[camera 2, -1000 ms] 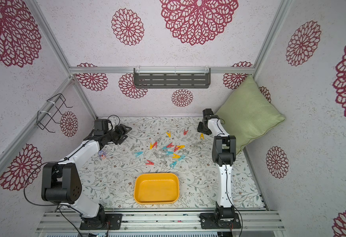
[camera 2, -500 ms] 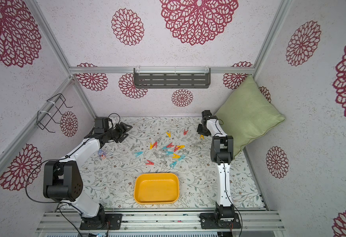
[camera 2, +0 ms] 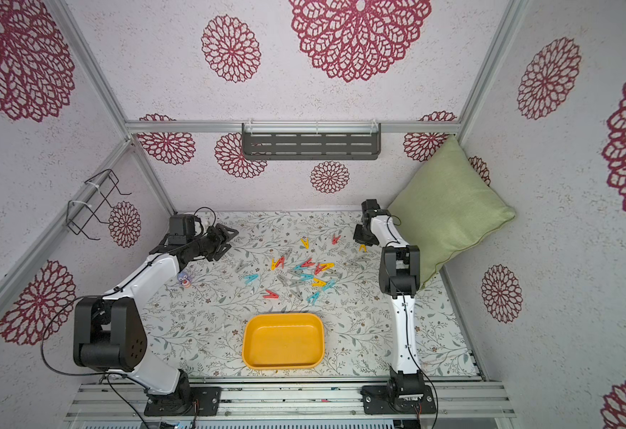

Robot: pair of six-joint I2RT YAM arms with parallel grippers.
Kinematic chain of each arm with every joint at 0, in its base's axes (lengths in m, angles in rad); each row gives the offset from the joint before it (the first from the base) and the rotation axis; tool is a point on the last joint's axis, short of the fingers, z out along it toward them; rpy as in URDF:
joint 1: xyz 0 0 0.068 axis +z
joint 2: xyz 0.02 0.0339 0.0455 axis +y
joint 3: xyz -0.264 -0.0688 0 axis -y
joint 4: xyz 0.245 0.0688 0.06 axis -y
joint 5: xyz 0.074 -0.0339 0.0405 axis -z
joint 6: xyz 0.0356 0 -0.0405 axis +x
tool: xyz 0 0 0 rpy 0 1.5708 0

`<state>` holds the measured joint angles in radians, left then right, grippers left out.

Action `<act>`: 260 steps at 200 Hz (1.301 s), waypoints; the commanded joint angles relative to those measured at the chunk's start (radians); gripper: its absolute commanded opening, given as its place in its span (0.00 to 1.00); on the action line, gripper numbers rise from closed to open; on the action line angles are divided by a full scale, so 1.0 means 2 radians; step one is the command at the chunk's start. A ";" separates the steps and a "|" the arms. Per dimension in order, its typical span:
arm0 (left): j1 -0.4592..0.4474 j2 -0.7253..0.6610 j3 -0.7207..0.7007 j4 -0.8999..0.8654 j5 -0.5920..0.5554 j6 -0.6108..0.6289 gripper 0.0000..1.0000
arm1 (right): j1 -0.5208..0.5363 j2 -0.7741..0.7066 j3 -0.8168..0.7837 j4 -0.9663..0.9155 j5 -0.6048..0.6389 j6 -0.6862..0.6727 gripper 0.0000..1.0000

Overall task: Put the clothespins into the storage box
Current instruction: Pick up the clothespin from the center of the board, then place the clothespin in the storage box.

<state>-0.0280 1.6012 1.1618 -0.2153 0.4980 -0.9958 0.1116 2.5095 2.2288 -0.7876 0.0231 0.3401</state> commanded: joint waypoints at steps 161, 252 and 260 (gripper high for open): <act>-0.016 -0.186 -0.138 -0.195 -0.130 -0.019 0.73 | 0.273 -0.373 -0.331 0.086 -0.132 -0.024 0.09; -0.047 -0.260 -0.190 -0.204 -0.158 -0.067 0.73 | 0.399 -0.509 -0.554 0.123 -0.151 -0.030 0.09; -0.050 -0.261 -0.189 -0.206 -0.159 -0.067 0.73 | 0.400 -0.506 -0.558 0.125 -0.149 -0.030 0.09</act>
<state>-0.1089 1.0943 0.7956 -0.6159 0.2073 -1.1053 0.9020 1.5043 1.1370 -0.5694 -0.2874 0.2882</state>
